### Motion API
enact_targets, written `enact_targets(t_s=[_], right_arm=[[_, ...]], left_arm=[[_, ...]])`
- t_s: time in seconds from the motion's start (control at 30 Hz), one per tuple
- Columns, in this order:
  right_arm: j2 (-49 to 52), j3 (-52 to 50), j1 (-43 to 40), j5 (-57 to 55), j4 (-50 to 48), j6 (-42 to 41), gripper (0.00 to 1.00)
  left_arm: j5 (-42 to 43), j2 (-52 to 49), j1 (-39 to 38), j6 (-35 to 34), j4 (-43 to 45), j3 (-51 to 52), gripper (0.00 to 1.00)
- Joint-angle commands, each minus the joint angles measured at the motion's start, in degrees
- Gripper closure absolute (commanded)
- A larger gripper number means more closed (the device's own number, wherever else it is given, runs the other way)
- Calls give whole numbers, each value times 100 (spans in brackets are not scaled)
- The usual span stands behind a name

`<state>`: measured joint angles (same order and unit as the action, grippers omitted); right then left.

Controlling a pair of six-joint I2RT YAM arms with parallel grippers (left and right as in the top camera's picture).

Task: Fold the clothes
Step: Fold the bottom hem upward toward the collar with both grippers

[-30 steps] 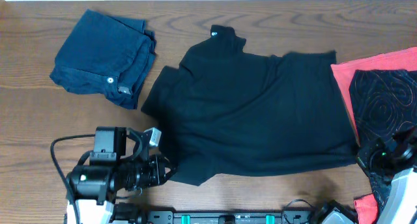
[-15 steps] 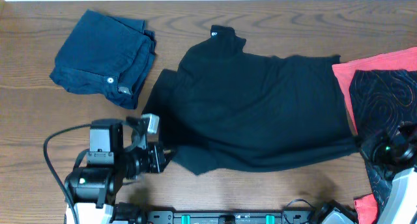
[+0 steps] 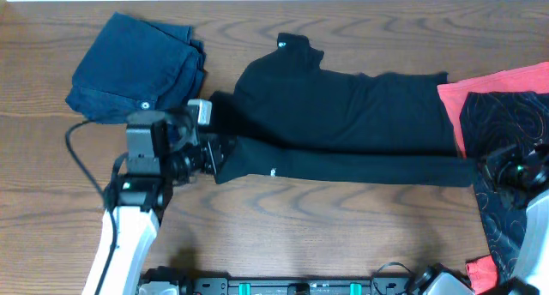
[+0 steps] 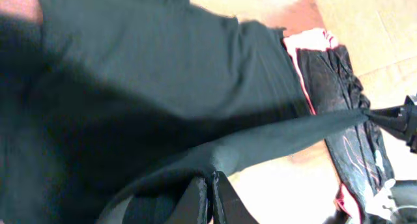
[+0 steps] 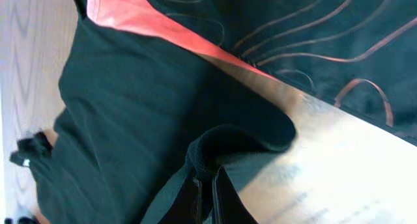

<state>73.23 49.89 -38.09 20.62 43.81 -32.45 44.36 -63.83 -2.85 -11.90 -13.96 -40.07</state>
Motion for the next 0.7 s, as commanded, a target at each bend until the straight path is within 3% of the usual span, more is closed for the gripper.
enact_targets(t_s=[0.0,0.4,0.57,0.67], right_arm=[[291,114,66,96,-247,-365,99],[1172,111,66,79,-962,-656,99],[1394,111,66,63,-1067,-656,97],[1480,109,66,72,-1158,-656,90]], left_arm=[[-48,-448,-13,92,426,-98,94],[-52,-1722,-13,90,2277,-98,94],[-52,-1906,-13,92,2481,-98,94],[-111,-1939,-13,92,2476,-98,92]])
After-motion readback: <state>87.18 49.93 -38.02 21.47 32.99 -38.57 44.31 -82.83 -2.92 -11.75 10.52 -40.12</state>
